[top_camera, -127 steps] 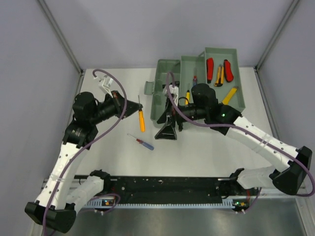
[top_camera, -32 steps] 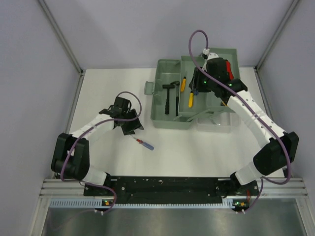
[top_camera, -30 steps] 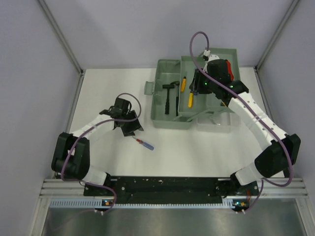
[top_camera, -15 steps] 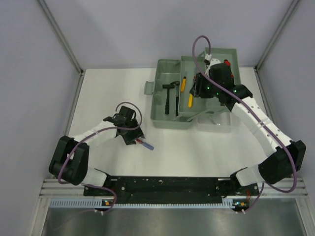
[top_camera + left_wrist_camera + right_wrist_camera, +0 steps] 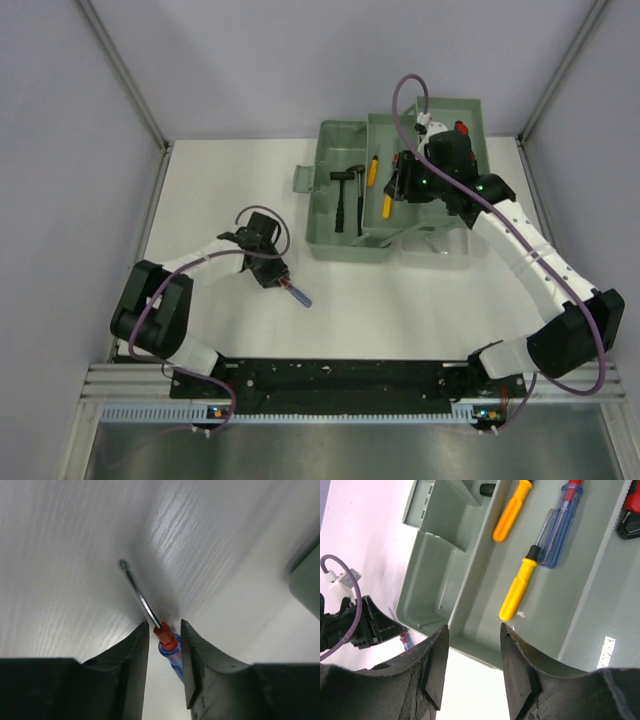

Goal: Pack the tool kit

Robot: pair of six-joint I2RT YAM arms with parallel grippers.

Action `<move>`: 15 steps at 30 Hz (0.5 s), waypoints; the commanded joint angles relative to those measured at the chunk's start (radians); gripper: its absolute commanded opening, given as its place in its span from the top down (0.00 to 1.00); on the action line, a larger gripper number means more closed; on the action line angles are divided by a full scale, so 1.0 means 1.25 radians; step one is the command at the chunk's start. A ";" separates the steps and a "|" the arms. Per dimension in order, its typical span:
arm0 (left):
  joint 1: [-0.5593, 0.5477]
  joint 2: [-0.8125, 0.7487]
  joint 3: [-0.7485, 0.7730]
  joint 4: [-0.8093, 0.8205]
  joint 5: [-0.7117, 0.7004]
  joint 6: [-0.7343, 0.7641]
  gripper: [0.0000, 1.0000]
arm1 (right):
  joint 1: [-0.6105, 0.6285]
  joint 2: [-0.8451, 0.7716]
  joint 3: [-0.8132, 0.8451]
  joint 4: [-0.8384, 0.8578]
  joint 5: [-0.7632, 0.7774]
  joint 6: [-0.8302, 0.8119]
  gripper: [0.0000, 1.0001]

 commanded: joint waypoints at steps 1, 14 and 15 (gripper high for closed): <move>-0.003 0.061 -0.007 0.020 -0.030 0.018 0.71 | -0.003 -0.048 -0.003 0.020 -0.009 0.007 0.55; -0.003 -0.168 0.028 0.015 -0.009 0.121 1.00 | -0.002 -0.082 -0.046 0.063 -0.118 0.010 0.52; -0.003 -0.201 0.029 0.022 -0.014 0.141 1.00 | 0.003 -0.092 -0.061 0.083 -0.146 0.001 0.46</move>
